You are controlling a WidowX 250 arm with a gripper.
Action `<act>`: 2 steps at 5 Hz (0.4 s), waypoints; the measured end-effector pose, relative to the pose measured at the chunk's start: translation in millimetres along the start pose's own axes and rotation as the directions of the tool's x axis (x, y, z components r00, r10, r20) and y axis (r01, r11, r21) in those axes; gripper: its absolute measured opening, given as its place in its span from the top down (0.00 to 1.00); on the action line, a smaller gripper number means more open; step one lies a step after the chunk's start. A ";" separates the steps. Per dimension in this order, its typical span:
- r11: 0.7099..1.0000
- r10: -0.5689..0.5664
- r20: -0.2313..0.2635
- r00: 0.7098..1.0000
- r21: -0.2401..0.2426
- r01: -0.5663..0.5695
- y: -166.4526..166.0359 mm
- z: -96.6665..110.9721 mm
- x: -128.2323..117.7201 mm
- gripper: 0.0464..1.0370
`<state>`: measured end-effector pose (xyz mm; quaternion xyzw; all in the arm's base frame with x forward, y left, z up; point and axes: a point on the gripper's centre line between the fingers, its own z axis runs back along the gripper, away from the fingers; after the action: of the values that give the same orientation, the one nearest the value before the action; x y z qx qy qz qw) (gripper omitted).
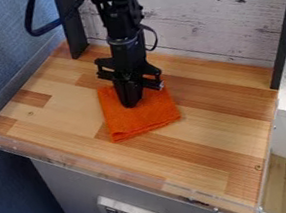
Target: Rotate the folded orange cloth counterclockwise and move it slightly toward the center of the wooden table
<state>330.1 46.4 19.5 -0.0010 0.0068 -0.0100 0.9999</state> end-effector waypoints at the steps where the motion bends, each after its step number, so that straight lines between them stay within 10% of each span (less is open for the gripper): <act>1: 1.000 0.025 -0.003 1.000 -0.003 -0.025 -1.0 14.7 9.6 0.56; 2: 0.999 0.042 0.012 0.999 -0.008 -0.042 -5.6 32.4 22.5 0.26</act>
<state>353.0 40.4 51.6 -0.0049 0.0010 0.0109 0.9999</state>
